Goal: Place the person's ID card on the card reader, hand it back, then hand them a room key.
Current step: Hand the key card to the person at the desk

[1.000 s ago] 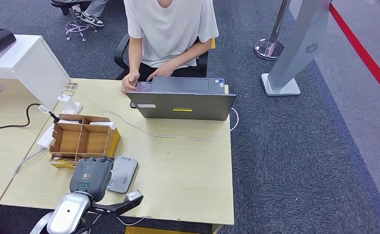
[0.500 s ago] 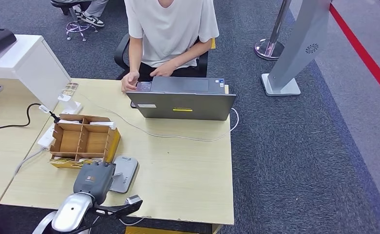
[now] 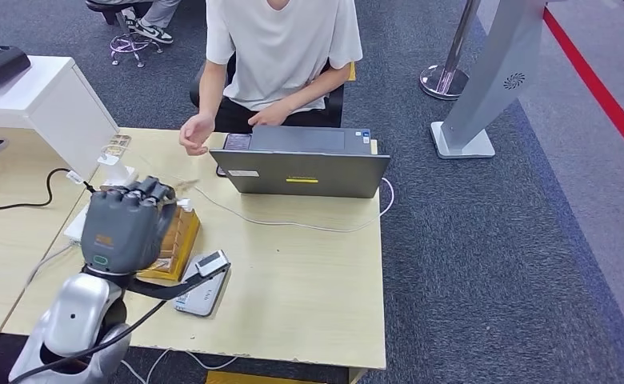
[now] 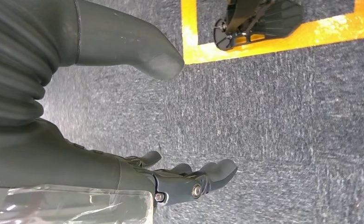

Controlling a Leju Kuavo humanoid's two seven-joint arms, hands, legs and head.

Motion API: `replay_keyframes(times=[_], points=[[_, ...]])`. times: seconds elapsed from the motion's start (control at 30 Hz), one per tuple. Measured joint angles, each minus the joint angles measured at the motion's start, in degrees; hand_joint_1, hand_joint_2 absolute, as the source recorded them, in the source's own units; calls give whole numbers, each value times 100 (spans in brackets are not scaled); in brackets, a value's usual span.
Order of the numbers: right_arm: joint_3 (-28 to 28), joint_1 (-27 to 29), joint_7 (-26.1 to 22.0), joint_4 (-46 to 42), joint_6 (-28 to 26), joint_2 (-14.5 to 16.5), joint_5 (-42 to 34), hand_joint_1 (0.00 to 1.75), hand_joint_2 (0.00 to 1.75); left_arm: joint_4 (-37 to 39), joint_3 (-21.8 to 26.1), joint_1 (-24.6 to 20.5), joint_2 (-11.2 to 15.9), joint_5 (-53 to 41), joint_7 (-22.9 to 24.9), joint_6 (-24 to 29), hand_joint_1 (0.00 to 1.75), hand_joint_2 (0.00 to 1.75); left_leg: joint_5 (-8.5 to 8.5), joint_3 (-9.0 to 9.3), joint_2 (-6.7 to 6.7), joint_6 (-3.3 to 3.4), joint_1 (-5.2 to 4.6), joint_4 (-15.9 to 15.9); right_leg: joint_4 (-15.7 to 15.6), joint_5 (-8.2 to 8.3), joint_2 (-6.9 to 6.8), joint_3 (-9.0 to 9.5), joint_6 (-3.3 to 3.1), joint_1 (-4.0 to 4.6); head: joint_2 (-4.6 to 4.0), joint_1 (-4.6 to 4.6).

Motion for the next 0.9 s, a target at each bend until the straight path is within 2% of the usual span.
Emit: replay_keyframes(times=[0.13,0.23,0.37,0.47,0.6,0.77,0.9], points=[[31,2,17,16,38,0,85,0,175,-192,440,-413,49,-81,-248,282,175,175,0,3,1,0,1,0,0,0,-1,-1,0,-1,0,-9],[60,0,25,21,87,0,139,0,175,-167,676,-620,150,-87,-219,289,175,175,2,3,3,-3,4,-1,2,0,1,-3,-1,1,0,-11],[98,0,61,26,120,0,168,0,175,161,794,-972,657,-88,434,224,175,175,6,5,3,-10,6,-3,6,1,3,-6,-2,2,0,-18],[103,-3,68,26,120,0,170,0,175,364,791,-1094,940,-90,650,173,175,175,7,3,4,-11,7,-3,6,0,5,-8,-3,2,0,-20],[106,-2,68,28,116,0,167,0,175,711,783,-1287,1228,-91,901,8,0,175,7,2,8,-11,5,-3,6,1,12,-9,-3,2,0,-21],[105,-6,68,28,103,0,150,0,175,1038,864,-1360,1204,-91,444,-183,0,175,7,0,10,-11,4,-2,5,1,13,-8,-2,1,0,-19],[103,-2,107,28,92,0,136,0,175,1105,986,-1358,1106,-91,279,-183,0,175,7,0,7,-10,3,-1,3,1,11,-8,-2,0,0,-19]])
